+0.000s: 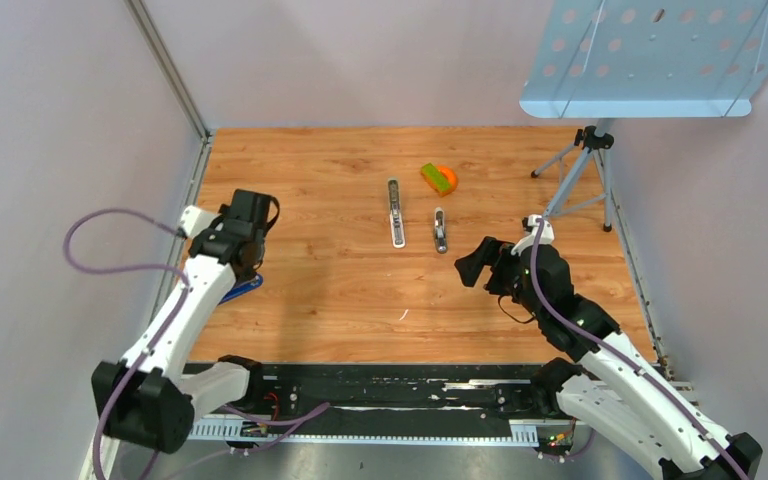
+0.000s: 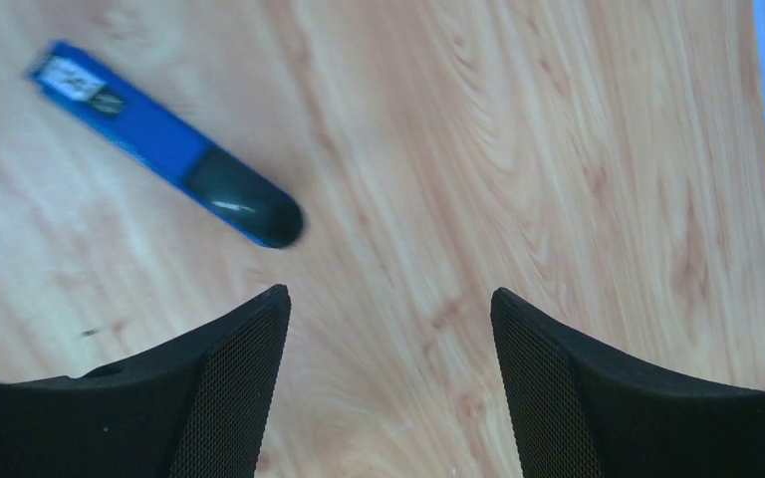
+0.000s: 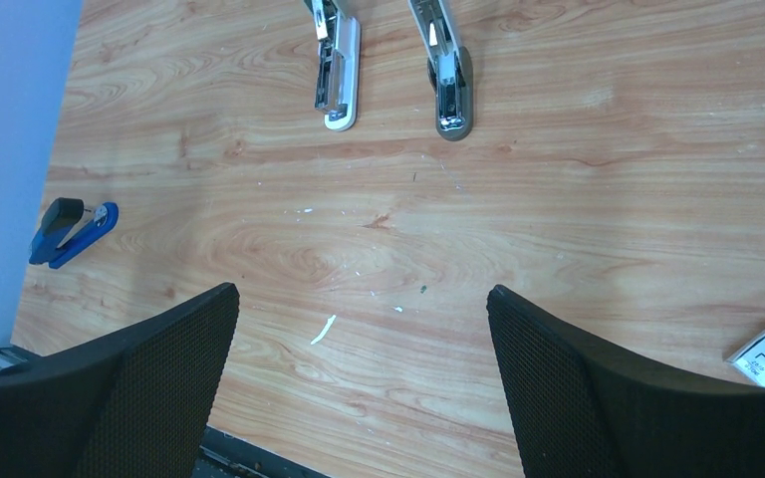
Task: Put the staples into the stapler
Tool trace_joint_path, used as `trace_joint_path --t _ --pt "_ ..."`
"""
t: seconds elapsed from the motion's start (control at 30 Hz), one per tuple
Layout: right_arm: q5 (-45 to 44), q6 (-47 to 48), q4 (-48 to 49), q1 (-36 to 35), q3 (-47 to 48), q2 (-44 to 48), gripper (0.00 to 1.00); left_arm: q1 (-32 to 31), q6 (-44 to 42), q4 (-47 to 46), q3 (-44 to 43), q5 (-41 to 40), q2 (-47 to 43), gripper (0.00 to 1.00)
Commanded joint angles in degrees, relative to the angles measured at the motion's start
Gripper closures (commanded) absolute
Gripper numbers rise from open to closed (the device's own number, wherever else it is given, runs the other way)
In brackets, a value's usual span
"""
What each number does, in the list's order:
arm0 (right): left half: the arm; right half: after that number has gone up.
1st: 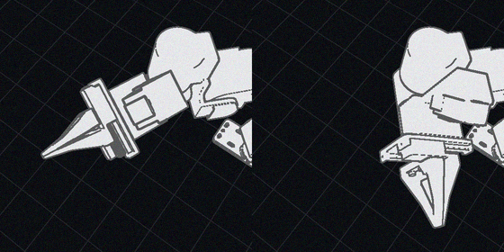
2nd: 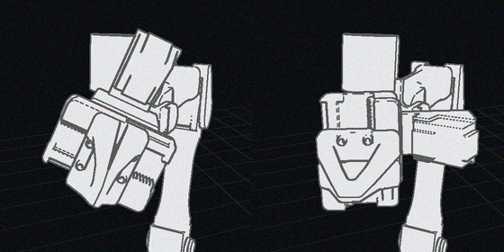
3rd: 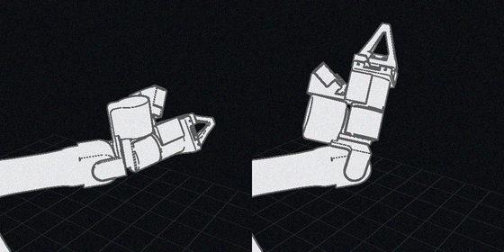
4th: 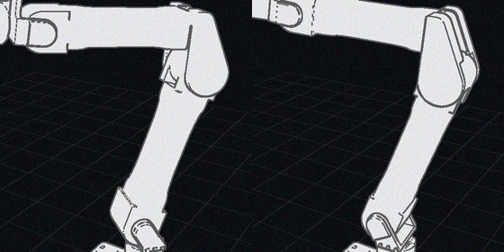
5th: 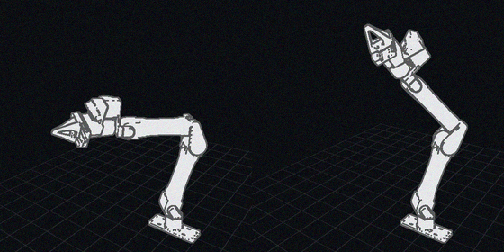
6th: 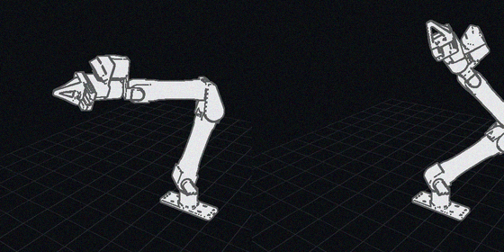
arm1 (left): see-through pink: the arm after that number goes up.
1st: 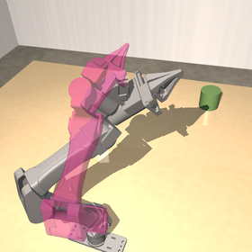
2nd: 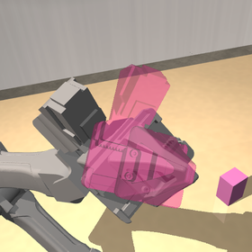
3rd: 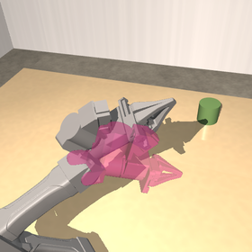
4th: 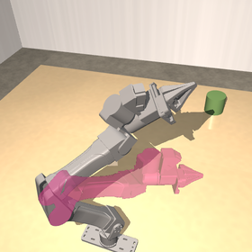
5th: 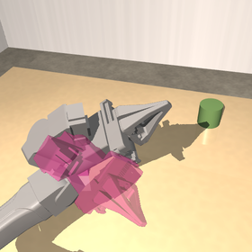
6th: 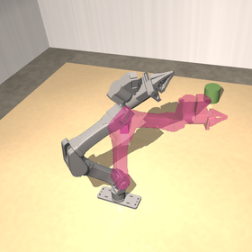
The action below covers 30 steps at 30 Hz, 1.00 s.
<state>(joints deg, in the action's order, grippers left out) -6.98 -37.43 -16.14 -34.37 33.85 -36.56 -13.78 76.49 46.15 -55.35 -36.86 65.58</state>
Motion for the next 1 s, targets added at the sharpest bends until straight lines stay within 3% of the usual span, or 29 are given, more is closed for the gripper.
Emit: trace_joint_path --t 0.0,0.17,0.4,0.63,0.97 --pt "0.53 0.89 1.02 0.24 -0.45 -0.27 0.02 6.23 12.58 8.37 5.36 -4.79 -6.55 0.24" --pt "1.33 0.79 1.42 0.21 -0.59 -0.88 0.03 12.58 12.19 9.89 6.67 -3.47 -8.11 0.25" --pt "1.3 1.0 1.92 0.22 -0.76 -0.79 0.03 20.6 9.69 6.35 10.13 5.67 -3.66 0.26" --pt "0.66 1.88 1.21 0.21 -0.8 0.39 0.03 21.27 3.65 2.34 9.09 7.75 3.9 0.32" --pt "1.09 1.94 1.33 0.2 0.2 -0.39 0.03 21.51 1.33 1.34 6.82 10.17 10.35 0.31"
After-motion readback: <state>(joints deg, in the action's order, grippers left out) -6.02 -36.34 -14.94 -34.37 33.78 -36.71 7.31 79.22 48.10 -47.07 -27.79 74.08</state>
